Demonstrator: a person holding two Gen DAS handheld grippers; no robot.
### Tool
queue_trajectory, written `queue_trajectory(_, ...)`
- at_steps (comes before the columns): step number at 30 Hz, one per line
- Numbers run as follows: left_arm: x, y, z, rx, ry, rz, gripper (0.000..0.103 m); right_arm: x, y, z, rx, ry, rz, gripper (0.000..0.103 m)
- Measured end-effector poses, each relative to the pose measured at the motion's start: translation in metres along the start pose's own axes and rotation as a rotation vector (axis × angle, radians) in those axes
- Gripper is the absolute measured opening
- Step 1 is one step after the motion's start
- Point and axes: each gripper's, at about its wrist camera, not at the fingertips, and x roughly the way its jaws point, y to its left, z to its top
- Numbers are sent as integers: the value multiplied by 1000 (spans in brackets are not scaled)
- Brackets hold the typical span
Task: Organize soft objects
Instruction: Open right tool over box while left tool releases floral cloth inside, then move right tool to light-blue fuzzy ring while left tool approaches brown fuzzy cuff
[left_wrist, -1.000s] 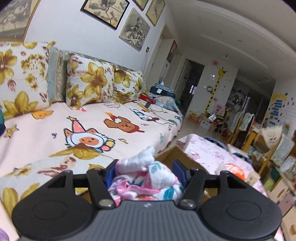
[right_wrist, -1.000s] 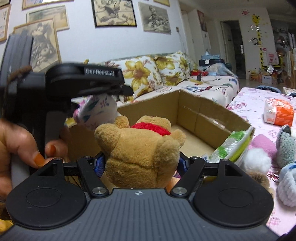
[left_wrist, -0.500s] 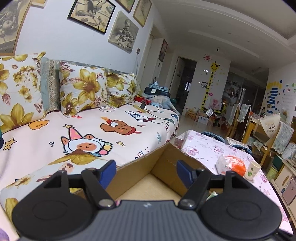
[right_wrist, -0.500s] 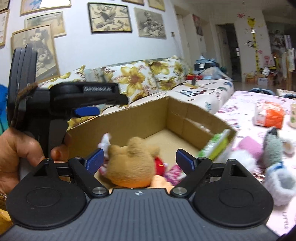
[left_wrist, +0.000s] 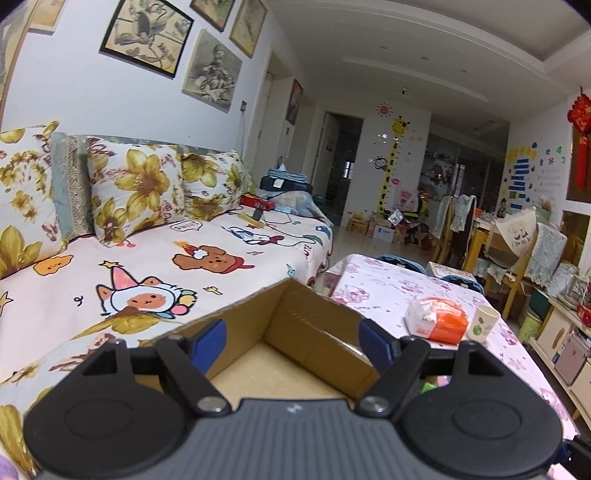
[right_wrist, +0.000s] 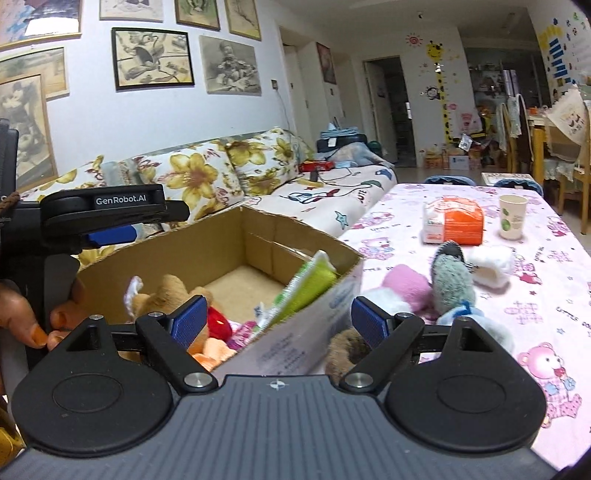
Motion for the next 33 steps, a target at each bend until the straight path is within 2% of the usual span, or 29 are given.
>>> queue_trajectory(22, -1, -46, -14, 86, -1, -101, 83, 2, -11, -2, 47, -12, -66, 103)
queue_trajectory(33, 6, -65, -32, 45, 43, -221, 85, 8, -26, -7, 71, 5, -135, 103)
